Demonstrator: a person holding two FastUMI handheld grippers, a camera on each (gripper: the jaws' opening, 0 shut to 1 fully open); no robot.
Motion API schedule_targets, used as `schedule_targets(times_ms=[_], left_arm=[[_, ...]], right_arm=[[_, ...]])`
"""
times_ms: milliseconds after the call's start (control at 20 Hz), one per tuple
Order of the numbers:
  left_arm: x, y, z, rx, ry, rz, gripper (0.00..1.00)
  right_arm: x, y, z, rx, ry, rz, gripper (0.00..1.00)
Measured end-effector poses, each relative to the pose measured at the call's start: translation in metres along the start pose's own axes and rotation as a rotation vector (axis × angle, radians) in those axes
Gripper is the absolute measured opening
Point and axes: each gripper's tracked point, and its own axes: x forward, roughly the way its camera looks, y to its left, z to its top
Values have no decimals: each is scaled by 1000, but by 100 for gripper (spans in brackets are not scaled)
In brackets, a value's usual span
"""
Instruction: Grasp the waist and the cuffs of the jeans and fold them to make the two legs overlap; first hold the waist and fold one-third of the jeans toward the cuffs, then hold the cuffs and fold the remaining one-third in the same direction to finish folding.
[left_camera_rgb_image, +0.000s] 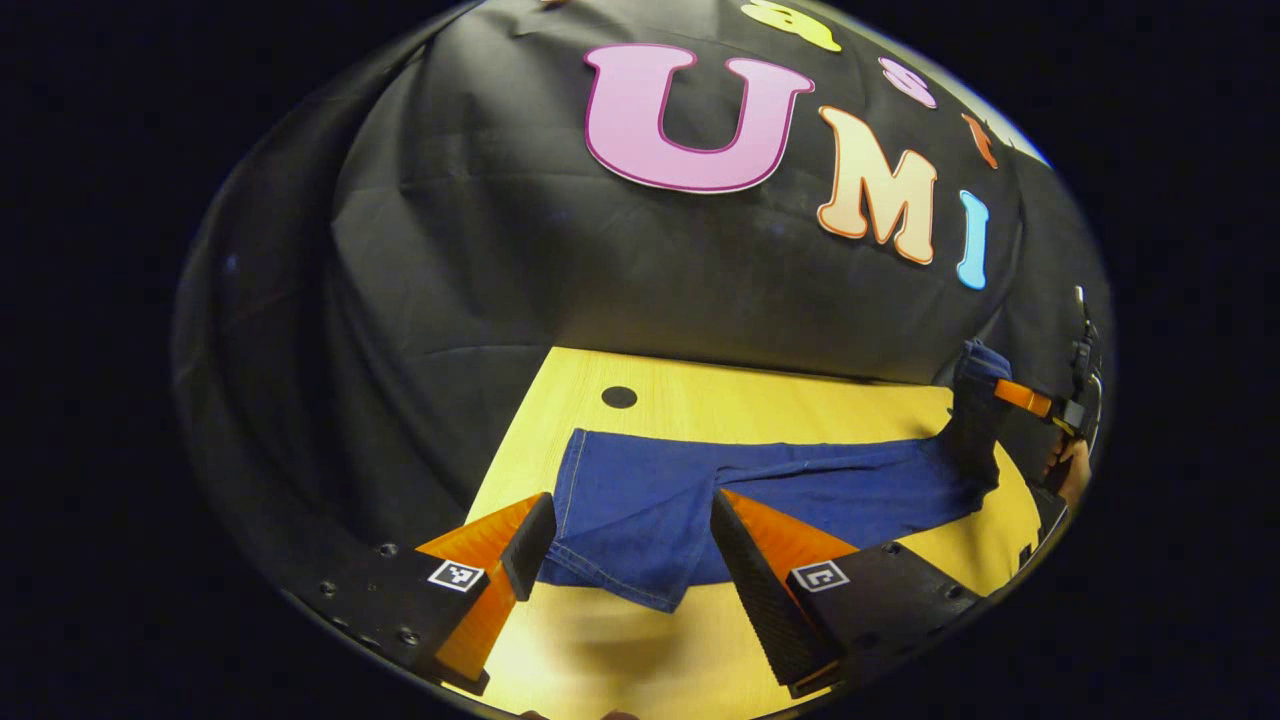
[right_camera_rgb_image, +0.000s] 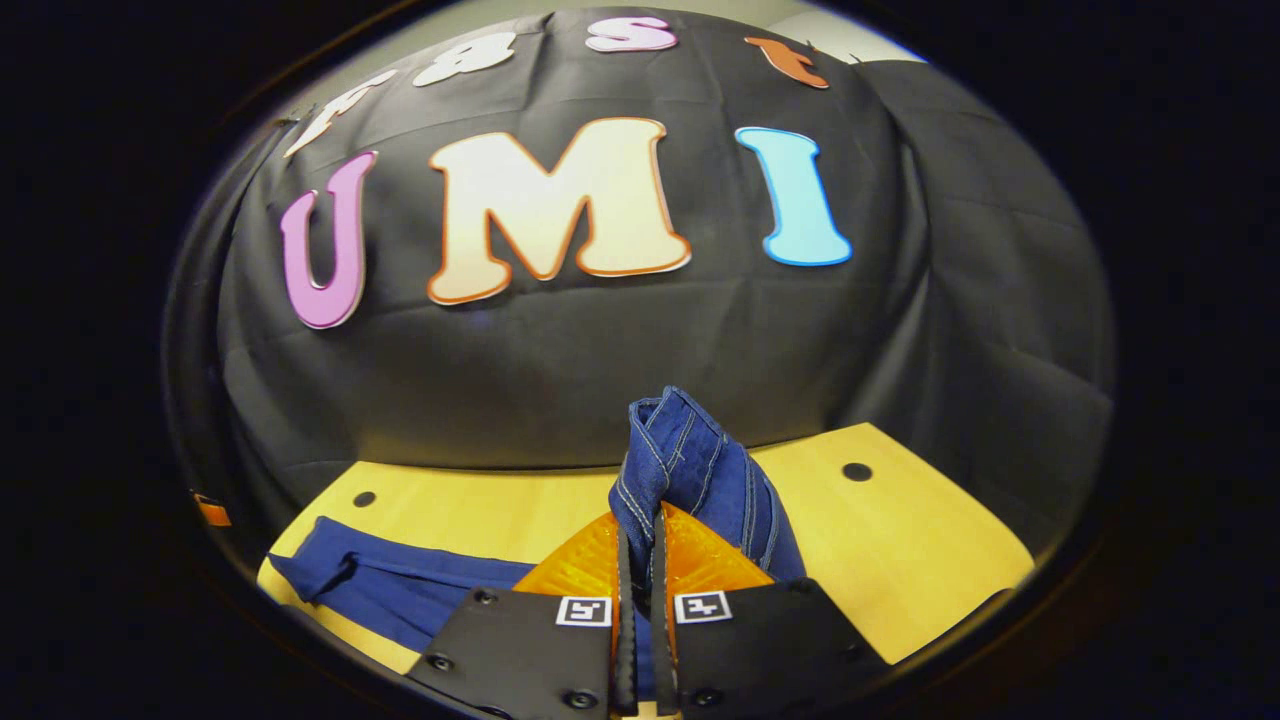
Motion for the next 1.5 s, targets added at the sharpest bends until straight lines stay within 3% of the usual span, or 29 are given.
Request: schedule_targets(times_ms=[200,500,600,800,850,1200,1350,1500], left_arm=[[8,15,-5,14,23,-16,95],[33,29,-30,15,87,-43,95],[45,37,-42,-1,117,-50,95],[74,53,-64,-6,182,-58,95],[82,56,-68,0,194,-62,95],[122,51,-110,56,352,-118,96],[128,52,-115,146,375,-110,96],[128,42,-112,163,374,-130,92]], right_arm=[[8,1,-10,-4,34,81,9],[6,-5,-25,-79,132,115,9],[5,0,-17,-63,175,167,15],[-7,-3,0,-81,143,179,100],[-10,-5,-1,-90,152,169,94],[-30,-49,8,-95,153,72,97],[-38,-63,14,-99,149,54,94],[-44,-78,10,-113,164,35,97]])
